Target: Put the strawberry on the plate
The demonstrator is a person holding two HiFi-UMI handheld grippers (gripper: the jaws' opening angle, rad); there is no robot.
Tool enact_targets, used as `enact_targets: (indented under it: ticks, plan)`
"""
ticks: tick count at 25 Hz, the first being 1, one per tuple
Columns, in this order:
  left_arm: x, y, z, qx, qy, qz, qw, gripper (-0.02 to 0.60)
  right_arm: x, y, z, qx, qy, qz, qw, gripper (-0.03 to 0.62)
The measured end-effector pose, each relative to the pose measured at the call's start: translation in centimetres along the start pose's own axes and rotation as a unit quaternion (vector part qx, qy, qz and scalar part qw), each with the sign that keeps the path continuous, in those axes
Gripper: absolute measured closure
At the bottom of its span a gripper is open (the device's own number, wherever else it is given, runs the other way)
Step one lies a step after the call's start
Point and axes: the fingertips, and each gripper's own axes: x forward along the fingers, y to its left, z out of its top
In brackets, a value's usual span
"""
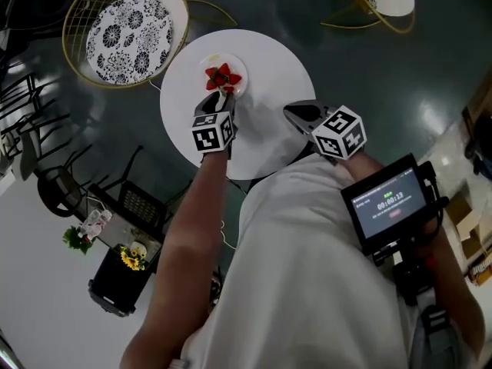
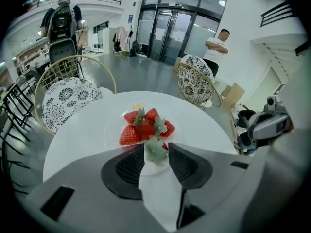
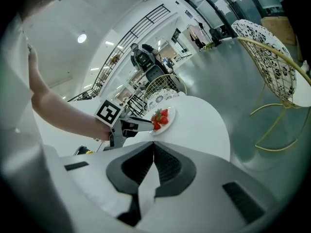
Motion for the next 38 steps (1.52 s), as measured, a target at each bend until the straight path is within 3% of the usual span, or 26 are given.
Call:
enact_targets:
  ticks: [11, 17, 20, 24, 32, 38]
  plan:
    - [-3.4, 0.5, -0.3, 0.0, -0.034, 0.042, 0.9985, 0.442, 0.2, 0.3, -0.1, -0.016, 0.006, 0.016, 1.0, 0.586]
    - [-5.8, -0.3, -1.1, -0.005, -0.066, 0.047, 0.9967, 0.443, 0.4, -0.5, 0.4, -0.037, 0.012, 0.016, 0.999, 0.586]
    - [-6.7, -0.8, -1.5, -0.007, -0.083, 0.055, 0.995, 0.545, 0.4, -1.0, 1.4, -0.053, 0.003, 0.019, 0.998, 0.586]
    - [-7.9, -2.2, -2.4, -0.022, -0.109, 0.052, 0.9924, 0.574, 0.2, -1.1, 2.1, -0.073, -0.003, 0.023, 0.997, 0.586]
    - [-17.1, -6.5, -8.3, -0.03, -0.198, 0.027, 0.9793, 0.574, -4.3, 8.2, 0.0, -0.132, -0.043, 0.026, 0.99, 0.586]
    - [-21.2, -9.7, -11.8, -0.013, -0.237, 0.019, 0.9712, 0.574, -7.2, 12.9, -0.9, -0.16, -0.074, 0.034, 0.984, 0.587]
